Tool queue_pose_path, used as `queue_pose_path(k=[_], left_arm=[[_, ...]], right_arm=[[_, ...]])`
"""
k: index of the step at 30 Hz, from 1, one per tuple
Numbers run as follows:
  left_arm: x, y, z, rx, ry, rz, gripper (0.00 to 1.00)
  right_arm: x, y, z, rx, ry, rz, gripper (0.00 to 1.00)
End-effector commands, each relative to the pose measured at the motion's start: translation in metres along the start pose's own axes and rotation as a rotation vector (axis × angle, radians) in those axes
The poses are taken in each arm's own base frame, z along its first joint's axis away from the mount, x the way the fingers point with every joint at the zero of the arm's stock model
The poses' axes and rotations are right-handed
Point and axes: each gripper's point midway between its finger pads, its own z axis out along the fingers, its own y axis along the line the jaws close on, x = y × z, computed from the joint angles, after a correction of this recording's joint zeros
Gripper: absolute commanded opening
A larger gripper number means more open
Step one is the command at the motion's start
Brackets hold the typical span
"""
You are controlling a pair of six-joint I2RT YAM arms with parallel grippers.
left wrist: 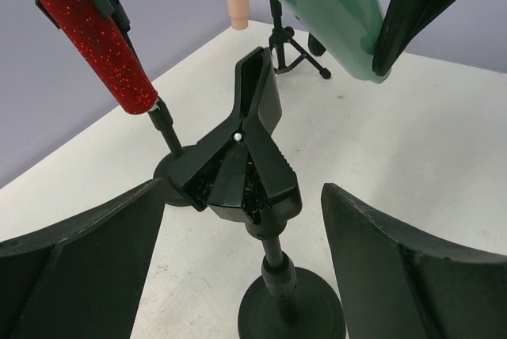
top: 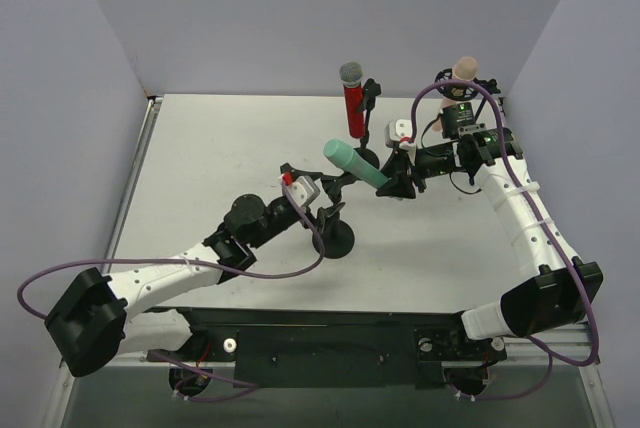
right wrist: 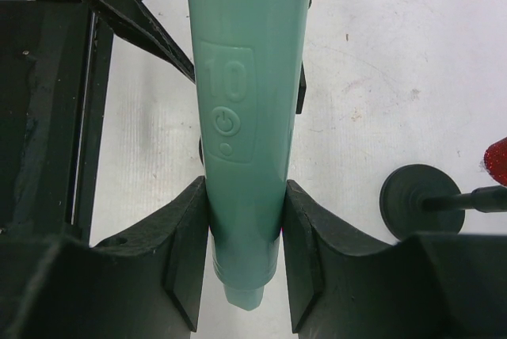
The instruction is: Attach the microphones to the stand
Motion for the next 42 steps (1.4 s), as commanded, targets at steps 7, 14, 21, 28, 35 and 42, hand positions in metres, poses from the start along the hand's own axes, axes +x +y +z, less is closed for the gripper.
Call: queue_pose_path(k=[7,14,21,28,35,42], left_arm=[[-0.034,0.017,0.010,0.002,-0.110,0.000,0.89],[-0.041,0.015,0.010,0.074,-0.150,-0.021,0.89],[-0.041,0.023,0.010,0.075,-0.155,-0.014,0.90],[-0.038,0.028,0.006,0.109,-0.164,0.017,0.93],[-0.043,0.027,-0.002,0.160,-0.176,0.014,0.94],[-0.049,0.029,-0.012,0.235,-0.178,0.015,0.96]], right_arm=[[-0.013,0.011,-0.003,-0.028,-0.063,-0.012,0.00],[-0.012,0.010,-0.003,-0.027,-0.061,-0.010,0.00],[-0.012,0.010,-0.003,-0.028,-0.066,-0.005,0.00],[-0.011,0.011,-0.002,-0.032,-0.069,0.001,0.00],[-0.011,0.011,-0.002,-0.034,-0.070,0.002,0.00],[-0.010,0.012,-0.001,-0.039,-0.074,0.006,0.00]])
